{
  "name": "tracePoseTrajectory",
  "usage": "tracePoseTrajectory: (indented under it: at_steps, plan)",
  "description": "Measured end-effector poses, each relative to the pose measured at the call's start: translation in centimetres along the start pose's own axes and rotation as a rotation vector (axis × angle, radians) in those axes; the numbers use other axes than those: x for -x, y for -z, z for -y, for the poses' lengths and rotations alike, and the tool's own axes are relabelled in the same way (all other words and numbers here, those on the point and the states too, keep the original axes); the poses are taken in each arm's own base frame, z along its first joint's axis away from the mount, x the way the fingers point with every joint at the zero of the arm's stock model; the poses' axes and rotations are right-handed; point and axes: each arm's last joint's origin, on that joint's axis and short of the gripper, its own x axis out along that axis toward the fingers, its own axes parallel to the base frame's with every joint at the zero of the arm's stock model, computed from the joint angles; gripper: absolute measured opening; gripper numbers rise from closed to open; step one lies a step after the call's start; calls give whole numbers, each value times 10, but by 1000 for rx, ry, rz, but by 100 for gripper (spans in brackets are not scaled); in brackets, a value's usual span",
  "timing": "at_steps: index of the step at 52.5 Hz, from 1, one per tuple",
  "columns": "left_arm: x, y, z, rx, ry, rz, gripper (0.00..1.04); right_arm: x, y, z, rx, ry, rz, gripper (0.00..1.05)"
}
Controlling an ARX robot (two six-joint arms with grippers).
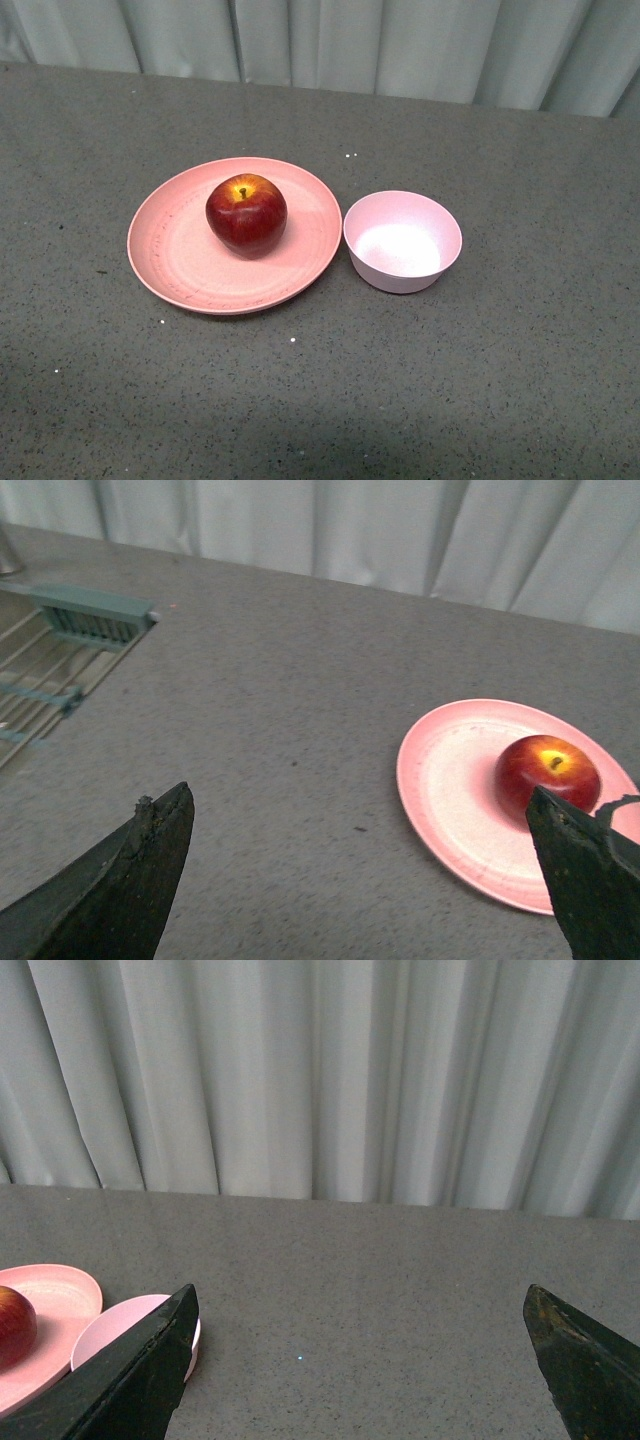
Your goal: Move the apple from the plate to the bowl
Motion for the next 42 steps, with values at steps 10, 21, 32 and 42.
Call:
tracePoseTrajectory:
  at_steps: [10, 21, 32, 42]
  plan:
    - [-52, -12, 18, 18, 47, -18, 98, 0, 0, 0, 0, 0, 0, 95]
    - [-115, -7, 56, -15, 138, -162, 98, 0, 0, 0, -2, 0, 0, 95]
    - [-160, -1, 102, -64, 248, -286, 98, 0, 0, 0, -2, 0, 0, 95]
    - [-178, 8, 128, -97, 297, -348, 98, 0, 0, 0, -2, 0, 0, 95]
